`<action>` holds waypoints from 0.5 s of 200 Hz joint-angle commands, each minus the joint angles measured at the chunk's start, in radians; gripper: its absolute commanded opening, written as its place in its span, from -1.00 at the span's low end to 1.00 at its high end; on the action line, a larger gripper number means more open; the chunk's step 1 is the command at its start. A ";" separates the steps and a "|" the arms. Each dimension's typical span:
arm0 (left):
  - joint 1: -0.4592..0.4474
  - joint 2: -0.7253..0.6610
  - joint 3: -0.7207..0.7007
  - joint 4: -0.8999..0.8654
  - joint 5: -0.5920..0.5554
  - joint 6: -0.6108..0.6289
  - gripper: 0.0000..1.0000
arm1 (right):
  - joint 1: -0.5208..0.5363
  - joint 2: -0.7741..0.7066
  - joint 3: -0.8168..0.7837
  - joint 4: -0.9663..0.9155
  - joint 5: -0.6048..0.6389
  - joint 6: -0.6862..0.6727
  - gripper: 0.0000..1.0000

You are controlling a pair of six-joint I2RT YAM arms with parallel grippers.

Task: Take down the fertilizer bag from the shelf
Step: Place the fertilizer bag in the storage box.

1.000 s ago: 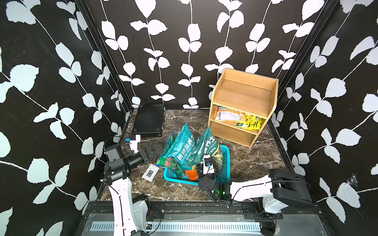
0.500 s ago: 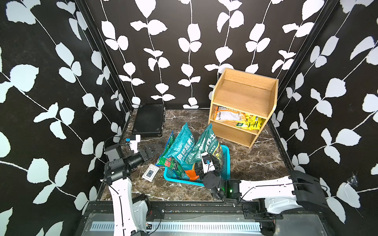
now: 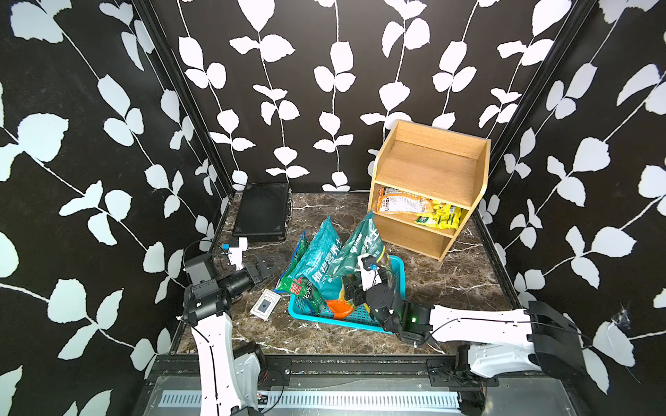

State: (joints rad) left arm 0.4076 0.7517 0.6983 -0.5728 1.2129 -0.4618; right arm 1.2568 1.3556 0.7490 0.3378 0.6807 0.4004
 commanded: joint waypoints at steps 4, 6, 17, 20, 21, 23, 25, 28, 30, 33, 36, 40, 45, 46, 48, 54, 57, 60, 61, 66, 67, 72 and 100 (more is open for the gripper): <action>0.007 -0.007 -0.008 0.018 0.008 0.004 0.97 | 0.000 0.075 0.096 0.029 -0.145 0.031 0.71; 0.007 -0.006 -0.008 0.018 0.008 0.005 0.97 | 0.000 0.079 0.096 0.033 -0.148 0.032 0.71; 0.006 -0.005 -0.008 0.018 0.010 0.004 0.97 | 0.000 0.092 0.087 0.065 -0.180 0.040 0.70; 0.006 -0.006 -0.009 0.018 0.009 0.005 0.97 | 0.000 0.094 0.081 0.081 -0.192 0.041 0.70; 0.006 -0.005 -0.009 0.018 0.009 0.004 0.97 | 0.000 0.093 0.079 0.085 -0.197 0.042 0.70; 0.006 -0.006 -0.009 0.018 0.010 0.004 0.97 | 0.000 0.091 0.075 0.097 -0.205 0.043 0.71; 0.007 -0.006 -0.009 0.018 0.009 0.003 0.97 | 0.000 0.090 0.070 0.108 -0.212 0.043 0.71; 0.007 -0.005 -0.010 0.018 0.008 0.004 0.97 | 0.000 0.088 0.063 0.122 -0.226 0.044 0.72; 0.006 -0.005 -0.009 0.018 0.009 0.003 0.97 | 0.000 0.087 0.060 0.131 -0.234 0.044 0.72; 0.007 -0.006 -0.008 0.017 0.008 0.004 0.97 | 0.000 0.083 0.056 0.141 -0.245 0.044 0.72; 0.007 -0.005 -0.008 0.017 0.009 0.004 0.97 | -0.001 0.080 0.055 0.147 -0.254 0.044 0.72; 0.007 -0.006 -0.008 0.017 0.008 0.004 0.97 | -0.001 0.073 0.054 0.149 -0.265 0.046 0.73; 0.006 -0.005 -0.009 0.017 0.008 0.003 0.97 | -0.001 0.063 0.058 0.143 -0.274 0.046 0.73; 0.006 -0.005 -0.009 0.018 0.008 0.004 0.97 | 0.000 0.061 0.060 0.140 -0.276 0.046 0.73; 0.007 -0.005 -0.010 0.018 0.008 0.004 0.97 | -0.001 0.056 0.061 0.135 -0.278 0.047 0.73; 0.007 -0.006 -0.010 0.017 0.008 0.003 0.97 | -0.001 0.037 0.069 0.112 -0.283 0.046 0.73; 0.005 -0.006 -0.010 0.018 0.008 0.003 0.97 | -0.001 0.030 0.073 0.098 -0.285 0.045 0.73; 0.006 -0.005 -0.010 0.018 0.009 0.003 0.97 | 0.000 0.016 0.077 0.085 -0.286 0.044 0.73; 0.006 -0.005 -0.010 0.018 0.009 0.004 0.97 | 0.000 0.012 0.078 0.081 -0.286 0.043 0.73; 0.006 -0.006 -0.010 0.018 0.011 0.004 0.97 | -0.001 -0.008 0.082 0.060 -0.288 0.040 0.73; 0.006 -0.005 -0.010 0.018 0.010 0.004 0.97 | -0.001 -0.013 0.083 0.056 -0.289 0.040 0.73; 0.006 -0.006 -0.010 0.018 0.009 0.005 0.97 | -0.001 -0.038 0.085 0.038 -0.289 0.036 0.73; 0.005 -0.005 -0.010 0.018 0.010 0.004 0.97 | 0.000 -0.238 0.061 -0.083 -0.248 0.015 0.75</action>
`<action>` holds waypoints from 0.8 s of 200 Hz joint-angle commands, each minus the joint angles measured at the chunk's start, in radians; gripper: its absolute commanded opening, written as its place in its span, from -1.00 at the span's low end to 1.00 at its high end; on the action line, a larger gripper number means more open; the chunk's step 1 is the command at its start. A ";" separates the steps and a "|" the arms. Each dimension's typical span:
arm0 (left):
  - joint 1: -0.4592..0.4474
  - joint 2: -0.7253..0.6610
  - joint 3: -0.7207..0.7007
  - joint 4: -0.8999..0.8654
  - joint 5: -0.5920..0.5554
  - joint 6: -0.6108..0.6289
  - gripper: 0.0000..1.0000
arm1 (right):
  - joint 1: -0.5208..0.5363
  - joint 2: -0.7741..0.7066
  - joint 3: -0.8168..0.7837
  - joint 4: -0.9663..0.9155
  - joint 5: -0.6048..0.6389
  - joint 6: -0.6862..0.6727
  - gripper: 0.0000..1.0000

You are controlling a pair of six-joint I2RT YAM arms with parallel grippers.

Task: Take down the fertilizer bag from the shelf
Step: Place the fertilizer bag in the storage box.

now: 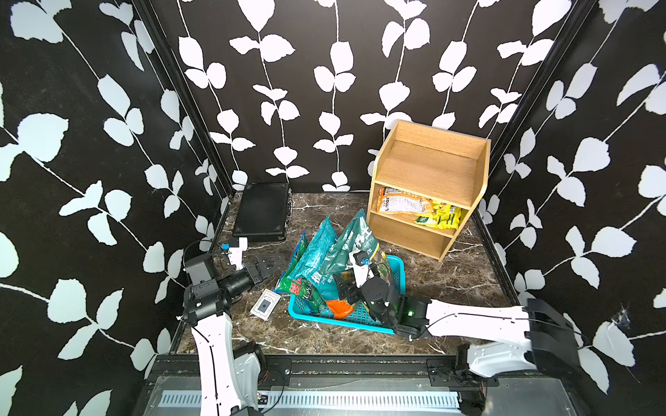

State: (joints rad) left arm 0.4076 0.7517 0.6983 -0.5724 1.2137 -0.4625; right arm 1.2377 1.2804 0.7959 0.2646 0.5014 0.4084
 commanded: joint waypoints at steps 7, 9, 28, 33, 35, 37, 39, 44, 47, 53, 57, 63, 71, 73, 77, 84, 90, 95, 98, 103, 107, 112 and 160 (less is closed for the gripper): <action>0.006 -0.005 -0.010 0.017 0.009 0.004 0.97 | 0.018 -0.222 0.001 -0.041 -0.044 0.006 0.76; 0.007 -0.005 -0.010 0.017 0.009 0.004 0.97 | 0.019 -0.240 -0.004 -0.049 -0.035 0.006 0.77; 0.006 -0.005 -0.010 0.017 0.009 0.004 0.97 | 0.018 -0.410 -0.061 -0.096 0.039 0.005 0.81; 0.006 -0.005 -0.010 0.017 0.008 0.004 0.97 | 0.018 -0.450 -0.075 -0.109 0.060 0.007 0.82; 0.006 -0.005 -0.010 0.018 0.009 0.004 0.97 | 0.017 -0.463 -0.080 -0.113 0.070 0.008 0.81; 0.006 -0.005 -0.010 0.018 0.007 0.004 0.97 | 0.018 -0.479 -0.083 -0.119 0.084 0.008 0.81; 0.006 -0.005 -0.010 0.018 0.006 0.004 0.97 | 0.017 -0.493 -0.086 -0.127 0.093 0.011 0.79; 0.007 -0.005 -0.011 0.019 0.006 0.004 0.97 | 0.016 -0.522 -0.093 -0.154 0.131 0.022 0.77; 0.006 -0.006 -0.011 0.019 0.007 0.004 0.97 | 0.014 -0.538 -0.094 -0.170 0.151 0.029 0.76; 0.006 -0.006 -0.011 0.019 0.006 0.004 0.97 | 0.011 -0.563 -0.096 -0.198 0.183 0.039 0.75; 0.007 -0.005 -0.011 0.019 0.006 0.002 0.97 | 0.007 -0.575 -0.099 -0.210 0.197 0.041 0.74; 0.006 -0.004 -0.011 0.020 0.006 0.003 0.97 | -0.001 -0.587 -0.103 -0.225 0.215 0.047 0.75; 0.007 -0.004 -0.011 0.020 0.005 0.002 0.97 | -0.025 -0.596 -0.107 -0.246 0.217 0.069 0.77; 0.005 -0.004 -0.011 0.021 0.005 0.001 0.97 | -0.033 -0.597 -0.109 -0.247 0.212 0.075 0.77; 0.006 -0.004 -0.011 0.020 0.006 0.001 0.97 | -0.051 -0.596 -0.114 -0.250 0.198 0.087 0.77; 0.006 -0.005 -0.011 0.021 0.006 0.002 0.97 | -0.090 -0.588 -0.118 -0.253 0.160 0.114 0.77; 0.007 -0.004 -0.012 0.020 0.006 0.002 0.97 | -0.127 -0.574 -0.118 -0.260 0.121 0.143 0.76; 0.007 -0.005 -0.011 0.020 0.005 0.002 0.97 | -0.166 -0.557 -0.116 -0.264 0.085 0.169 0.73; 0.006 -0.004 -0.011 0.020 0.007 0.001 0.97 | -0.188 -0.546 -0.115 -0.264 0.060 0.185 0.72; 0.007 -0.004 -0.011 0.020 0.006 0.003 0.97 | -0.225 -0.523 -0.111 -0.265 0.021 0.213 0.69; 0.007 -0.003 -0.011 0.020 0.007 0.001 0.97 | -0.257 -0.503 -0.107 -0.265 -0.012 0.235 0.66; 0.007 -0.004 -0.011 0.020 0.008 0.003 0.97 | -0.298 -0.476 -0.101 -0.267 -0.054 0.265 0.62; 0.007 -0.004 -0.012 0.020 0.013 0.003 0.97 | -0.579 -0.241 -0.065 -0.199 -0.239 0.560 0.65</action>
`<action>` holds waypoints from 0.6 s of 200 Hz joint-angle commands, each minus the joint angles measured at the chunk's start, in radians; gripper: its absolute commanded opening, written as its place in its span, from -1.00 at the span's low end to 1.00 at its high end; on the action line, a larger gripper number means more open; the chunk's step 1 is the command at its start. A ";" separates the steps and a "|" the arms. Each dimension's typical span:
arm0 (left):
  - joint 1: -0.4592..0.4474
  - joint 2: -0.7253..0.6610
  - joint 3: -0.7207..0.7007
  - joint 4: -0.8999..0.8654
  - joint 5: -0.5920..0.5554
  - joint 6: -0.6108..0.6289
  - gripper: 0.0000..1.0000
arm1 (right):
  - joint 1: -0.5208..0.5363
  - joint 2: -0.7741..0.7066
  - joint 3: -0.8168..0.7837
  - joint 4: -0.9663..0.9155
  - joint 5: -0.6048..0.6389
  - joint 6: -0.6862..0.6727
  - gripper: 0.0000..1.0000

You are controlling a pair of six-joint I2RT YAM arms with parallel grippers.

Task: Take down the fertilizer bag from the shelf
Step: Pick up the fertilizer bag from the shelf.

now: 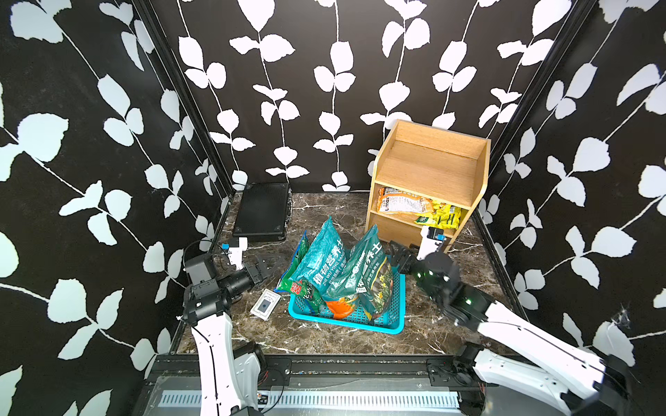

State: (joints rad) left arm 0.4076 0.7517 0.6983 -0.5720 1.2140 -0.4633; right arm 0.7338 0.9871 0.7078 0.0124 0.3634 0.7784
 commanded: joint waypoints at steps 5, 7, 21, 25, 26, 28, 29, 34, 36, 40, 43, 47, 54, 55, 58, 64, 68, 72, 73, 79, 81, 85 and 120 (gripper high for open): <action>0.007 -0.005 -0.013 0.020 0.013 0.003 0.97 | -0.088 0.069 0.030 0.057 -0.095 0.212 0.68; 0.008 -0.003 -0.013 0.020 0.013 0.004 0.97 | -0.093 0.076 0.034 0.060 -0.094 0.219 0.69; 0.007 -0.003 -0.013 0.021 0.013 0.004 0.97 | -0.125 0.108 0.042 0.095 -0.092 0.259 0.70; 0.006 -0.003 -0.013 0.020 0.015 0.004 0.97 | -0.134 0.116 0.041 0.112 -0.090 0.264 0.70; 0.005 -0.003 -0.013 0.020 0.015 0.004 0.97 | -0.135 0.117 0.041 0.116 -0.090 0.265 0.70; 0.006 -0.003 -0.013 0.020 0.015 0.004 0.97 | -0.140 0.120 0.041 0.124 -0.090 0.267 0.70; 0.007 -0.004 -0.013 0.020 0.015 0.003 0.97 | -0.141 0.121 0.041 0.127 -0.090 0.267 0.69; 0.007 -0.004 -0.013 0.020 0.015 0.003 0.97 | -0.151 0.128 0.040 0.146 -0.090 0.271 0.65; 0.008 -0.004 -0.013 0.020 0.015 0.004 0.97 | -0.154 0.130 0.040 0.153 -0.090 0.271 0.63; 0.008 -0.004 -0.013 0.020 0.015 0.004 0.97 | -0.157 0.134 0.042 0.166 -0.088 0.270 0.60; 0.007 -0.005 -0.013 0.020 0.015 0.004 0.97 | -0.159 0.136 0.043 0.173 -0.085 0.269 0.59; 0.007 -0.005 -0.013 0.019 0.015 0.004 0.97 | -0.163 0.138 0.048 0.175 -0.079 0.270 0.58; 0.007 -0.004 -0.013 0.020 0.013 0.005 0.97 | -0.168 0.145 0.058 0.169 -0.068 0.274 0.55; 0.007 -0.004 -0.013 0.020 0.014 0.004 0.97 | -0.169 0.146 0.059 0.168 -0.066 0.275 0.55; 0.007 -0.004 -0.013 0.020 0.014 0.004 0.97 | -0.171 0.148 0.062 0.167 -0.061 0.277 0.55; 0.008 -0.004 -0.013 0.020 0.015 0.004 0.97 | -0.177 0.152 0.067 0.171 -0.053 0.281 0.55; 0.008 -0.004 -0.013 0.020 0.015 0.004 0.97 | -0.180 0.155 0.067 0.176 -0.047 0.285 0.54; 0.008 -0.005 -0.012 0.020 0.015 0.003 0.97 | -0.183 0.158 0.066 0.181 -0.040 0.292 0.52; 0.006 -0.004 -0.013 0.020 0.014 0.004 0.97 | -0.184 0.158 0.066 0.182 -0.038 0.295 0.52; 0.007 -0.003 -0.013 0.020 0.015 0.004 0.97 | -0.188 0.162 0.060 0.195 -0.023 0.309 0.50; 0.007 -0.004 -0.013 0.020 0.015 0.004 0.97 | -0.190 0.164 0.057 0.202 -0.020 0.315 0.49; 0.007 -0.004 -0.013 0.020 0.013 0.004 0.97 | -0.193 0.167 0.053 0.219 -0.014 0.323 0.47; 0.007 -0.003 -0.012 0.020 0.012 0.004 0.97 | -0.208 0.208 0.053 0.285 0.049 0.379 0.41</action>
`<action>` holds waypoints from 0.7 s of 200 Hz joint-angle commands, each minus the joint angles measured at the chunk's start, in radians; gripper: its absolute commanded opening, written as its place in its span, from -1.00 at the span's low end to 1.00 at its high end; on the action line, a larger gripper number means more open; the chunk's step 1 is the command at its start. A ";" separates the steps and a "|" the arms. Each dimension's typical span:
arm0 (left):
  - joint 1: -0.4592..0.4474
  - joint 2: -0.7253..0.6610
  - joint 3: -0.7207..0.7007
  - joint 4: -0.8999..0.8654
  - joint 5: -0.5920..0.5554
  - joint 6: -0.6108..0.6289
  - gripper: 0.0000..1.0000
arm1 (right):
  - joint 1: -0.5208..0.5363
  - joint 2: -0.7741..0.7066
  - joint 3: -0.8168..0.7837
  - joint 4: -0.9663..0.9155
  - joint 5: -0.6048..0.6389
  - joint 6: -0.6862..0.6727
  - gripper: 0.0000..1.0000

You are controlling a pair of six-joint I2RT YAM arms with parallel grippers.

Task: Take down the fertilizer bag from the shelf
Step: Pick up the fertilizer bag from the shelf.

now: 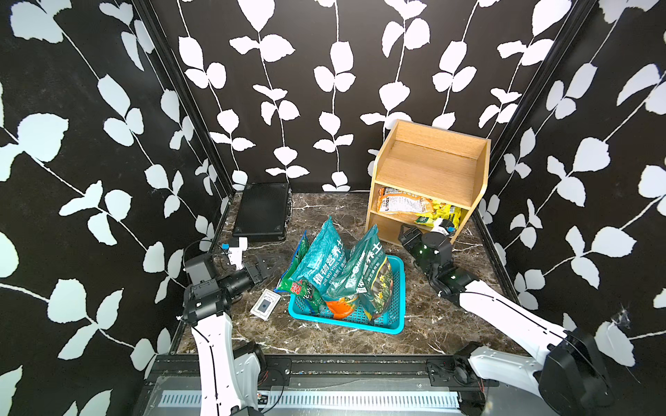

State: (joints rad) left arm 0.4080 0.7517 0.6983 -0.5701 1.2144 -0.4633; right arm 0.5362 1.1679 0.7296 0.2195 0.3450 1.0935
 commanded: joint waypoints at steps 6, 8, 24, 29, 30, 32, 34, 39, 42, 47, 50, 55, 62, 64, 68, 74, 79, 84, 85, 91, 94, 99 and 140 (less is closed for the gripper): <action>0.006 -0.003 -0.013 0.017 0.014 0.004 0.97 | -0.012 0.038 0.039 0.069 0.077 0.079 0.38; 0.006 -0.002 -0.013 0.018 0.014 0.004 0.97 | -0.013 0.041 0.041 0.067 0.080 0.084 0.37; 0.006 -0.003 -0.013 0.018 0.019 0.005 0.97 | -0.020 0.063 0.049 0.072 0.099 0.107 0.23; 0.007 -0.003 -0.013 0.017 0.019 0.006 0.97 | -0.021 0.064 0.052 0.075 0.106 0.104 0.20; 0.006 -0.003 -0.013 0.016 0.019 0.005 0.97 | -0.022 0.064 0.052 0.075 0.108 0.104 0.19; 0.006 -0.002 -0.013 0.016 0.019 0.005 0.97 | -0.021 0.065 0.053 0.075 0.113 0.103 0.19; 0.006 -0.002 -0.013 0.017 0.019 0.005 0.97 | -0.022 0.065 0.054 0.074 0.117 0.101 0.19; 0.007 -0.001 -0.013 0.016 0.022 0.006 0.97 | -0.022 0.065 0.058 0.072 0.128 0.098 0.18; 0.006 0.000 -0.013 0.016 0.021 0.005 0.97 | -0.022 0.064 0.060 0.070 0.133 0.097 0.16; 0.007 0.000 -0.013 0.017 0.022 0.006 0.97 | -0.022 0.063 0.064 0.064 0.143 0.097 0.16; 0.007 -0.001 -0.012 0.016 0.023 0.007 0.97 | -0.022 0.064 0.065 0.062 0.150 0.096 0.16; 0.007 -0.001 -0.013 0.016 0.022 0.006 0.97 | -0.022 0.062 0.065 0.062 0.160 0.093 0.16; 0.006 -0.001 -0.013 0.016 0.022 0.006 0.97 | -0.022 0.062 0.067 0.065 0.167 0.089 0.16; 0.006 0.000 -0.013 0.016 0.022 0.006 0.97 | -0.022 0.062 0.068 0.066 0.168 0.088 0.16; 0.006 -0.001 -0.012 0.016 0.022 0.007 0.97 | -0.022 0.063 0.069 0.068 0.171 0.086 0.16; 0.007 0.000 -0.011 0.015 0.022 0.006 0.97 | -0.022 0.064 0.071 0.067 0.176 0.086 0.15; 0.007 0.000 -0.011 0.015 0.022 0.007 0.97 | -0.022 0.066 0.073 0.070 0.180 0.085 0.15; 0.007 0.001 -0.011 0.015 0.022 0.007 0.97 | -0.022 0.069 0.076 0.070 0.187 0.086 0.15; 0.007 0.001 -0.011 0.015 0.022 0.008 0.97 | -0.022 0.070 0.077 0.071 0.188 0.085 0.15; 0.006 0.000 -0.012 0.015 0.022 0.008 0.97 | -0.022 0.075 0.080 0.071 0.196 0.090 0.16; 0.007 0.001 -0.011 0.016 0.023 0.006 0.97 | -0.023 0.078 0.082 0.072 0.198 0.092 0.16; 0.007 0.000 -0.011 0.016 0.023 0.006 0.97 | -0.024 0.084 0.085 0.075 0.202 0.095 0.16; 0.006 0.001 -0.011 0.015 0.023 0.008 0.97 | -0.033 0.166 0.143 0.080 0.223 0.151 0.16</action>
State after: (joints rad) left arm 0.4088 0.7525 0.6983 -0.5701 1.2156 -0.4633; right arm 0.5110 1.2873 0.8070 0.2733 0.5266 1.2022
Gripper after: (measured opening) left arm 0.987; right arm 0.580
